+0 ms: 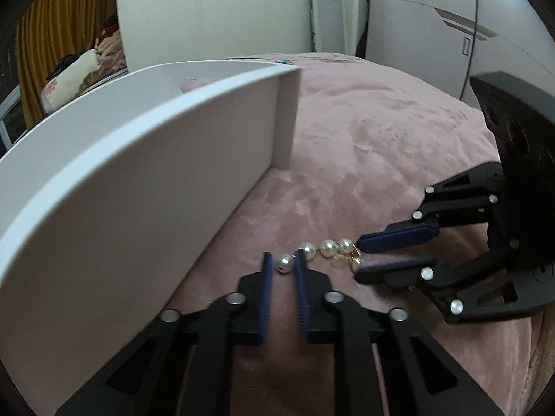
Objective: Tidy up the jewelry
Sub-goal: 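Grasp the pearl earring chain at both ends with the left and right grippers, then lift the pearl earring chain with both grippers and carry it over the box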
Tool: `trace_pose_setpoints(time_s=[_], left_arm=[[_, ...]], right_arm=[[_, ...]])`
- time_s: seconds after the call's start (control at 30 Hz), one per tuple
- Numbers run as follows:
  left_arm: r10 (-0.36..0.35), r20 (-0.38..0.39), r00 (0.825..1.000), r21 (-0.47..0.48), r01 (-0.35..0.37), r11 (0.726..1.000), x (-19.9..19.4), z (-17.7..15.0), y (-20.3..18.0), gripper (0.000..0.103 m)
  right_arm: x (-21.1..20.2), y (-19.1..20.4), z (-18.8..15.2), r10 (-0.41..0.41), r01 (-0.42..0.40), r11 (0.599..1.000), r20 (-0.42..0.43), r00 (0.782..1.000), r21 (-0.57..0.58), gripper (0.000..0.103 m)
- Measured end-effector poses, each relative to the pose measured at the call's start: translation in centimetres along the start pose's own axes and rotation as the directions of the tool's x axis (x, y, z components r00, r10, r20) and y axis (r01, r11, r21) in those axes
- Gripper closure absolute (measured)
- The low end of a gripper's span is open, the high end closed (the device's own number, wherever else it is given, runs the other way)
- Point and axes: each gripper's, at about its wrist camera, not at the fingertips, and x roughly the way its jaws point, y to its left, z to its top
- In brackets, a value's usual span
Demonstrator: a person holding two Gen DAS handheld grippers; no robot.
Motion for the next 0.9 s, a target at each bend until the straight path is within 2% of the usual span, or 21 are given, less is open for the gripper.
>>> trace_pose_setpoints(time_s=[0.23, 0.47, 0.57, 0.9], left_arm=[[-0.016, 0.004, 1.0, 0.027, 0.016, 1.0, 0.0, 0.1, -0.7, 0.087], [0.048, 0.038, 0.998, -0.028, -0.047, 0.999, -1.0, 0.0, 0.2, 0.087], [0.087, 0.022, 0.996, -0.066, -0.085, 0.994, -1.2, -0.3, 1.1, 0.087], [0.083, 0.007, 0.997, -0.079, -0.082, 0.993, -2.3, -1.0, 1.4, 0.087]], right_arm=[[0.0, -0.2, 0.2, -0.001, 0.001, 1.0, 0.002, 1.0, 0.0, 0.084], [0.0, -0.2, 0.3, -0.004, 0.004, 1.0, -0.003, 1.0, 0.003, 0.084], [0.0, -0.2, 0.3, -0.003, 0.003, 1.0, -0.005, 1.0, 0.003, 0.084], [-0.1, -0.1, 0.3, -0.012, 0.012, 1.0, -0.005, 1.0, -0.002, 0.088]])
